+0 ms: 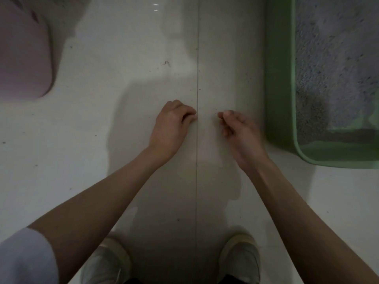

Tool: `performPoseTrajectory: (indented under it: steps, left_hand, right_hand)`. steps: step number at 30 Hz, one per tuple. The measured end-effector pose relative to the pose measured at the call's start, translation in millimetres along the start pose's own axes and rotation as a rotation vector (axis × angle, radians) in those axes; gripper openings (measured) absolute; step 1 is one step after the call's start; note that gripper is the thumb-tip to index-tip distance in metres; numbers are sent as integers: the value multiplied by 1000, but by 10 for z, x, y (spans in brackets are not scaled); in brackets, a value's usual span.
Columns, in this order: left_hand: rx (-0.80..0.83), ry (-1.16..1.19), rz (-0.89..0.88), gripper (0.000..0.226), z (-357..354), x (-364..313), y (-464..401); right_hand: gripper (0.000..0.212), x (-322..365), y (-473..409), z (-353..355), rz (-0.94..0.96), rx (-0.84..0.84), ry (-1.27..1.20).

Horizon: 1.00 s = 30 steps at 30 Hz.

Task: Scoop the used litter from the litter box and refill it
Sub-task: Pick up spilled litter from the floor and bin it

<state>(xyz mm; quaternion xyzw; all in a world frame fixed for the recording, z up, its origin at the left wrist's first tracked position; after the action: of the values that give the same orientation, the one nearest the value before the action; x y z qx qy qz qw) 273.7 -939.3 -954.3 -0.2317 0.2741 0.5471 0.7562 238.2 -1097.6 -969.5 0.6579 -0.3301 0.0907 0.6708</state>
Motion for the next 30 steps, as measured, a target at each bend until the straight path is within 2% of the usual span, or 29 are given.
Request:
performPoseTrajectory:
  steps: [2,5,13,15,16,18,20,22,25,30]
  left_hand:
    - [8,-17,-7,14,-45,-42,-40]
    - [11,-31,16,11,-70,-56,-95]
    - [78,-101,26,13,-95,-72,-181]
    - [44,6,90,11,-11,-23,-166]
    - [8,102,178,10,43,38,-141]
    - [-77,415,400,6,108,165,-57]
    - [-135,701,551,12,106,196,21]
    - [-111,775,627,9,69,209,59]
    - [-89,697,636,14,64,258,56]
    - [-18,271,417,3,107,169,-113]
  right_hand:
    - [15,-52,12,15,-105,92,-216]
    - [15,-65,8,57,-147,123,-308]
    - [23,20,-9,-38,-46,120,-61]
    - [27,89,-34,-27,13,70,67]
    - [26,135,-49,-7,60,24,159]
    - [19,235,-82,32,181,-106,406]
    - [6,301,-99,-4,298,-197,650]
    - [12,311,-125,-75,371,-246,845]
    - [12,315,-117,-151,416,-288,984]
    - [14,312,-90,-234,473,-292,1109]
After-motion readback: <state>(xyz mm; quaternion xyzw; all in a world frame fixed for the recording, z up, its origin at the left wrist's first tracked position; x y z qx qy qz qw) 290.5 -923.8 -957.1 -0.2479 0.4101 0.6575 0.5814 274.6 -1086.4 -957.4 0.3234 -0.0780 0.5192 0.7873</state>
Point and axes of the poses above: each hand's wrist, its own y-axis away from the middle knuckle, its own z-axis out of the back of the hand, x = y × z, the point moved 8 cm from there along -y, towards the middle knuckle, and after that the axes turned 13 degrees about -z, right-handed, at the moved point
